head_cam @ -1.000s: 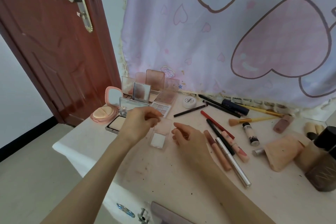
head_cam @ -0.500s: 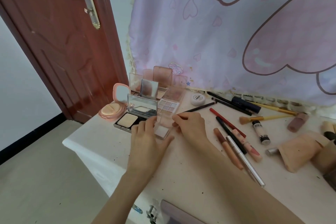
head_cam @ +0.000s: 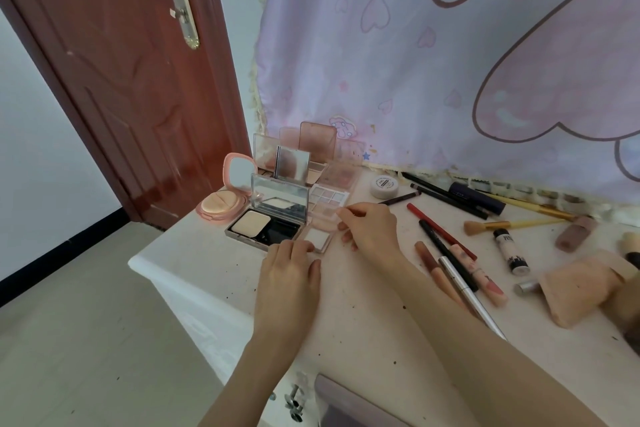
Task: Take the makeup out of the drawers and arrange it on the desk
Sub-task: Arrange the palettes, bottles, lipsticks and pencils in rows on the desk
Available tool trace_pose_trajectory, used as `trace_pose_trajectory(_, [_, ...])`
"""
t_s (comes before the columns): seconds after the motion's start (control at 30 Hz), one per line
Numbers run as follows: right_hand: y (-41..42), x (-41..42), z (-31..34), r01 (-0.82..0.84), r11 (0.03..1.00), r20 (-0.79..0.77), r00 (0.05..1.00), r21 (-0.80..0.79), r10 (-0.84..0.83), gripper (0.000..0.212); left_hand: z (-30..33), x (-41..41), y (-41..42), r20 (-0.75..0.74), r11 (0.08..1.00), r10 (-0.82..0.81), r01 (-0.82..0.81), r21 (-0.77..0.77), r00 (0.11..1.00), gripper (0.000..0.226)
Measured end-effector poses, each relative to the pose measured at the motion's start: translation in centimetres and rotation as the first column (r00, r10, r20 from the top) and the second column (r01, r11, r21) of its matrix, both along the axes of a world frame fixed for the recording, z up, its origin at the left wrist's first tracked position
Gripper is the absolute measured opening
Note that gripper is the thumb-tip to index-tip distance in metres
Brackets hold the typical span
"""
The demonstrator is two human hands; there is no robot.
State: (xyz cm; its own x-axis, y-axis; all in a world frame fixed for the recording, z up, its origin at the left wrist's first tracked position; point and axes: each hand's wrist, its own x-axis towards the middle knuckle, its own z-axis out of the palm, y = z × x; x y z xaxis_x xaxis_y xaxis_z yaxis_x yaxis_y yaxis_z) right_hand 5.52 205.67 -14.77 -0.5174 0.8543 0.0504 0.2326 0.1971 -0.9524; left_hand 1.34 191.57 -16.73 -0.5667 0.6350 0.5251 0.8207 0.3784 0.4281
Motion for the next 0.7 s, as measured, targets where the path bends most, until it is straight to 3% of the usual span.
trace_pose_trajectory(0.07, [0.4, 0.2, 0.0, 0.002, 0.999, -0.001, 1.000, -0.033, -0.002, 0.017, 0.0, 0.0, 0.0, -0.009, 1.000, -0.022, 0.022, 0.006, 1.000, 0.010])
trace_pose_trajectory(0.13, [1.3, 0.5, 0.2, 0.023, 0.999, 0.047, 0.999, 0.040, -0.025, 0.020, 0.0, 0.0, 0.0, 0.011, 1.000, -0.023, 0.023, -0.003, 1.000, 0.008])
trace_pose_trajectory(0.23, [3.6, 0.8, 0.8, 0.076, 0.937, 0.159, 0.978, 0.341, -0.137, 0.021, -0.2, 0.1, 0.1, 0.015, 1.000, -0.014, 0.015, -0.021, 1.000, 0.009])
trace_pose_trajectory(0.33, [6.4, 0.8, 1.2, -0.037, 0.818, 0.396, 0.887, 0.574, -0.238, 0.035, -0.2, 0.2, 0.1, 0.009, 0.999, -0.006, 0.007, -0.036, 1.000, 0.009])
trace_pose_trajectory(0.47, [8.8, 0.2, 0.9, -0.212, 0.798, 0.646, 0.716, 0.564, -0.265, 0.046, -0.2, 0.2, 0.1, -0.014, 1.000, 0.002, -0.003, -0.031, 1.000, 0.007])
trace_pose_trajectory(0.63, [9.9, -0.8, 0.8, -0.272, 0.789, 0.719, 0.634, 0.552, -0.284, 0.040, -0.3, 0.1, 0.3, -0.015, 0.999, 0.012, -0.012, -0.033, 1.000, 0.005])
trace_pose_trajectory(0.7, [9.7, -1.0, 0.9, -0.284, 0.769, 0.703, 0.653, 0.572, -0.282, 0.042, -0.4, 0.1, 0.3, -0.016, 0.999, 0.009, -0.010, -0.041, 1.000, 0.005])
